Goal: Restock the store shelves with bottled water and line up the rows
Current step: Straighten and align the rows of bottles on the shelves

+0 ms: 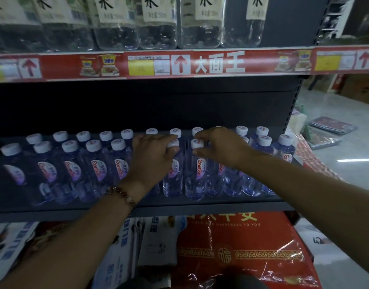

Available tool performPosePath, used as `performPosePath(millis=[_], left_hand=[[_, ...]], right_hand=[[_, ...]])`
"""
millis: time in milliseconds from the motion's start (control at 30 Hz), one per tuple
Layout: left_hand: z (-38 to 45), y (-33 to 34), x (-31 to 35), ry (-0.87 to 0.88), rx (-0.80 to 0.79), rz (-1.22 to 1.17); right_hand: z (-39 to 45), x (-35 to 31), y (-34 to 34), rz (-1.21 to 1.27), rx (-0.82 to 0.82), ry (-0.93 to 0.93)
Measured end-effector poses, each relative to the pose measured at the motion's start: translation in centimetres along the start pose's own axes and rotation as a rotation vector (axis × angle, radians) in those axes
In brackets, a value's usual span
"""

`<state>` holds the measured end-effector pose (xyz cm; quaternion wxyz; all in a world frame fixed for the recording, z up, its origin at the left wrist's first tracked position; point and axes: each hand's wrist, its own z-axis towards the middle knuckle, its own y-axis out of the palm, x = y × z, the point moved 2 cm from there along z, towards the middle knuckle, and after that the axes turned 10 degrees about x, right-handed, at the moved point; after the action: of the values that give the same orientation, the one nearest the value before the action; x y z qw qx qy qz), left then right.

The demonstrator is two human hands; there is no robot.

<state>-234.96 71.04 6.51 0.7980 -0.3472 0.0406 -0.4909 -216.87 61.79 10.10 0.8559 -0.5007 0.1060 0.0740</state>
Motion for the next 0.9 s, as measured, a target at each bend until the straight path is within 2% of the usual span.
performPosePath(millis=[100,333,433,500,633,833,900], left_hand=[[-0.4,0.3,0.1,-0.012,0.01,-0.013],[-0.7,0.3,-0.2,0.031,0.056,-0.008],[-0.8,0.3,-0.2,0.037,0.053,-0.006],[-0.8,0.6,-0.2,0.062,0.054,0.047],[-0.7,0.8,-0.2,0.079,0.056,0.125],[-0.1,0.8,1.7,0.156,0.046,0.094],[0.3,1.4,2.5,0.197,-0.005,0.093]], right_hand=[[0.1,-0.1,-0.1,-0.049,0.007,-0.017],[0.0,0.4,-1.1,0.025,-0.06,-0.052],[0.2,2.6,-4.1,0.074,-0.032,0.056],[1.1,5.4,-6.0,-0.033,-0.033,0.137],[2.7,9.2,-7.3,-0.211,-0.245,0.28],[4.4,7.6,-5.1,0.005,-0.262,0.232],[5.0,6.9,-3.8,-0.031,-0.307,0.18]])
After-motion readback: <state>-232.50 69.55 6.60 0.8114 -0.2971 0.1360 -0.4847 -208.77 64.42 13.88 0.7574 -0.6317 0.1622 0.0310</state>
